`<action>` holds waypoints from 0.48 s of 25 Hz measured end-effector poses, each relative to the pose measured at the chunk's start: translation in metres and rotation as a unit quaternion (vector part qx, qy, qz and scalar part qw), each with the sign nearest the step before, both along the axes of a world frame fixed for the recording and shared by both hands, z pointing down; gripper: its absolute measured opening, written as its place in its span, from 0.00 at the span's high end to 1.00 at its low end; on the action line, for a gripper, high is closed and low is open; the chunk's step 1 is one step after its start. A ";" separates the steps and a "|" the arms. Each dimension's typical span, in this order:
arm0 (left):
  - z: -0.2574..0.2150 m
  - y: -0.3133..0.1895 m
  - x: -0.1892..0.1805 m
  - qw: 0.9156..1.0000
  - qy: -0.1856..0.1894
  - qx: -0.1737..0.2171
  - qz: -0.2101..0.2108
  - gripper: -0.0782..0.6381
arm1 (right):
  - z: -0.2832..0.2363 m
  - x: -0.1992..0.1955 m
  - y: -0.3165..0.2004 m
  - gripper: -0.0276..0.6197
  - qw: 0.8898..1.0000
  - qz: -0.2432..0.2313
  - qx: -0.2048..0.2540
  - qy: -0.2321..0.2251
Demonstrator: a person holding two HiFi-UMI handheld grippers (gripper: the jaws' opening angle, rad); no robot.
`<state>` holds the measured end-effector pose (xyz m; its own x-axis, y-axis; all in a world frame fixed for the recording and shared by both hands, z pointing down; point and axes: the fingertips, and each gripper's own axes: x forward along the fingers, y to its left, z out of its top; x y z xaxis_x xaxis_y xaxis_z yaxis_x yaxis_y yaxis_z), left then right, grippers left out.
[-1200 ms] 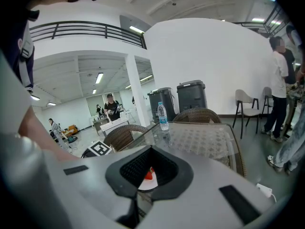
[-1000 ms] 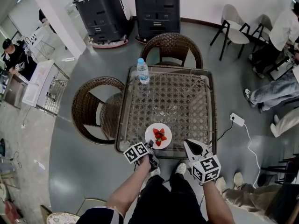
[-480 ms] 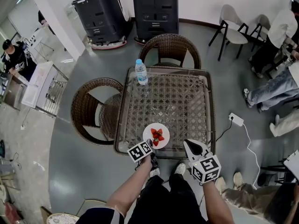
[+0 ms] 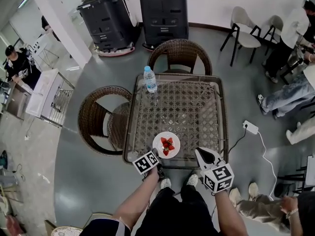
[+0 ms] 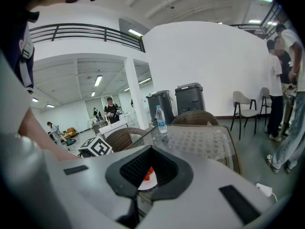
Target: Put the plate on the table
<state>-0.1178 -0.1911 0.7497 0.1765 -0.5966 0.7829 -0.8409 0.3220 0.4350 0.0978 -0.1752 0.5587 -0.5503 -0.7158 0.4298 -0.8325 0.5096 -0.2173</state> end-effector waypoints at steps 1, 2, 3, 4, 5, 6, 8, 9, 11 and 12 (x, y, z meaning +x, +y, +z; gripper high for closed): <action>-0.007 0.000 -0.002 1.000 -0.005 0.010 0.009 0.70 | 0.000 0.000 0.000 0.95 1.000 0.001 0.001 -0.001; -0.015 -0.002 -0.004 0.999 -0.012 0.022 0.021 0.70 | -0.001 0.000 0.000 0.95 1.000 0.001 0.001 -0.003; -0.024 -0.003 -0.005 0.998 -0.021 0.037 0.035 0.70 | -0.002 0.000 -0.001 0.95 1.000 0.001 0.003 -0.004; -0.034 -0.006 -0.005 0.997 -0.031 0.055 0.052 0.70 | -0.003 -0.001 -0.002 0.95 1.000 0.001 0.004 -0.007; -0.045 -0.008 -0.004 0.994 -0.041 0.074 0.072 0.70 | -0.004 -0.003 -0.003 0.95 1.000 0.001 0.006 -0.009; -0.057 -0.010 -0.002 0.990 -0.049 0.096 0.095 0.70 | -0.006 -0.005 -0.004 0.95 1.000 0.001 0.007 -0.012; -0.086 -0.011 0.008 0.977 -0.053 0.144 0.150 0.70 | -0.011 -0.011 -0.005 0.95 1.000 -0.002 0.011 -0.016; -0.101 -0.011 0.015 0.968 -0.051 0.170 0.178 0.70 | -0.014 -0.014 -0.006 0.95 1.000 -0.003 0.014 -0.018; -0.130 -0.012 0.029 0.948 -0.054 0.218 0.226 0.70 | -0.020 -0.021 -0.009 0.95 0.999 -0.008 0.020 -0.023; -0.143 -0.013 0.035 0.938 -0.061 0.238 0.245 0.70 | -0.022 -0.025 -0.011 0.95 0.999 -0.011 0.024 -0.025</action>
